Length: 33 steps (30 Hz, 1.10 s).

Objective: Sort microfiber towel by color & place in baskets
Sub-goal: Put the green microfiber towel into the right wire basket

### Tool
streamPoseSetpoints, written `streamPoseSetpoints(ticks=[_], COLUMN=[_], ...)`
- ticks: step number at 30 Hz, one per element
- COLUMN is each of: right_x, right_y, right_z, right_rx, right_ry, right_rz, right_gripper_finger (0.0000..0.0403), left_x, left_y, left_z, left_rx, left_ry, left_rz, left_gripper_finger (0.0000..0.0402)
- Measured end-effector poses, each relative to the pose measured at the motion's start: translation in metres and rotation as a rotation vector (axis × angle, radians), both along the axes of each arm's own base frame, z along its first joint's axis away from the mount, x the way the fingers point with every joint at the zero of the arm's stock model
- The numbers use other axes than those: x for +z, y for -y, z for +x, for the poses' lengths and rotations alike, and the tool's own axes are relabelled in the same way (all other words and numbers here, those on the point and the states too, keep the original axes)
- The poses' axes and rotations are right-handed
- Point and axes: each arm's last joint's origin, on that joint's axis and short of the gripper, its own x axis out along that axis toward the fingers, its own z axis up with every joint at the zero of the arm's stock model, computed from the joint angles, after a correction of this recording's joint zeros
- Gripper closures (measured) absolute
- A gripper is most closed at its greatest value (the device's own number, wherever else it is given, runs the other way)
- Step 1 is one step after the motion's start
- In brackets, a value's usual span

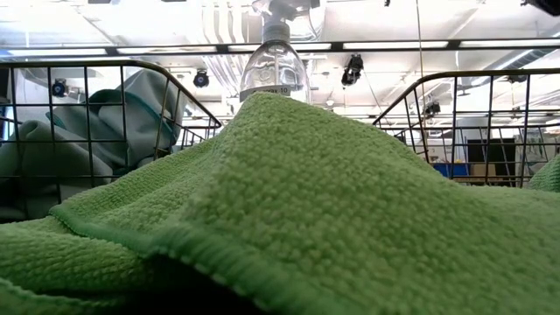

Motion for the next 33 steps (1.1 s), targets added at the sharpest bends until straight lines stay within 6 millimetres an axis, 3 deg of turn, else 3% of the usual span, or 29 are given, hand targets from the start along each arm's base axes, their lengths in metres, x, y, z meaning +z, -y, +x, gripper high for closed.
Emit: streamPoseSetpoints(ticks=[13,22,27,33], right_x=[-0.041,-0.050,-0.050,-0.049], right_y=[0.000,0.003,0.003,0.001], right_z=[0.000,-0.004,-0.004,-0.002], right_rx=[0.048,0.113,0.113,0.115], right_ry=[0.070,0.072,0.076,0.092], right_rz=[0.060,0.028,0.031,0.053], right_gripper_finger=[0.0239,0.0244,0.0277,0.0345], left_x=[0.000,0.001,0.002,0.002], left_y=[0.000,0.000,0.000,0.000], left_z=[0.000,0.001,0.002,0.002], left_rx=[0.000,0.000,-0.002,-0.009], left_ry=[0.003,0.019,0.028,0.036], left_rz=[0.000,0.002,0.005,0.014], left_gripper_finger=[0.0274,0.0274,0.0274,0.0274])
